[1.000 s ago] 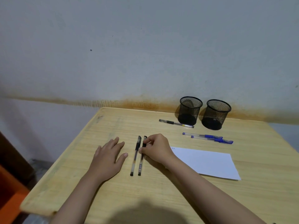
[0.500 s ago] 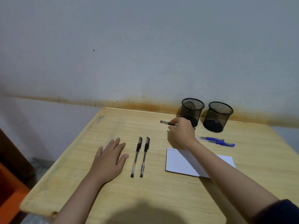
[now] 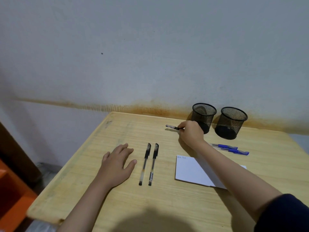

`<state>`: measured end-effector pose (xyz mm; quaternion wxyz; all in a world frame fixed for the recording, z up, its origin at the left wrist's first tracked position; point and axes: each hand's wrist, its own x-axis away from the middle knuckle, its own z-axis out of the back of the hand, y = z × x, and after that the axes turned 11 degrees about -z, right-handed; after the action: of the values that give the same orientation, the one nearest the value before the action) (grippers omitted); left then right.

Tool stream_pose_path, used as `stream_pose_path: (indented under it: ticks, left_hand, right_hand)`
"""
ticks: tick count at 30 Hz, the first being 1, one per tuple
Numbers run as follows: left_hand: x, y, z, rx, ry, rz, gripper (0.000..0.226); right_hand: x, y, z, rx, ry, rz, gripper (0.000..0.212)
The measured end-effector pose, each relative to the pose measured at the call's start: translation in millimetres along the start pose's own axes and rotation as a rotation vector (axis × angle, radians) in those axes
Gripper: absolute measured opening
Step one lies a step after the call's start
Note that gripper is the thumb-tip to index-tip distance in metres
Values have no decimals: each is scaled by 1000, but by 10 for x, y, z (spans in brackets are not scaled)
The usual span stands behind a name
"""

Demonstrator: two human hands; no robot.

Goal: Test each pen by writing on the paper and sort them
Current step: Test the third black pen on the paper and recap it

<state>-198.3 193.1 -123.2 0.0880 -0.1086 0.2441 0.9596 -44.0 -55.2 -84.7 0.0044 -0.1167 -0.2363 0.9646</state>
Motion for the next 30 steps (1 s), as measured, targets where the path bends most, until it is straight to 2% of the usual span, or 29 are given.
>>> stream_pose_path:
  ticks: [7,10,13,16,19,23,27,30]
  left_hand:
    - [-18,36,51,37,26,32,49]
    - [-20,165,83,244,126,66,46]
    - [-41,573,96,487,267,70,32]
    - [-99,991,119,664,270,-44,32]
    - [-157,1274,107,682,198,-170,39]
    - [-188,1500,-10,637,225,-277,26]
    - [-190,1580,-66,682,301,-251,22]
    - [-173,1633,-57,775,325,-192,27]
  right_hand:
    - [508,-50,409,-308,55,194,16]
    - [800,30,550,-363,117,265,16]
    - [1025,132,623,-358,165,315,19]
    - [1173,219,666,-350,235,372,19]
    - [1292,295,716,-325,287,409,21]
    - [1388,380,775,-327,327,425,26]
    - [1504,426,808,-486,467,417,17]
    - [1652,394,787,-695,425,249,10]
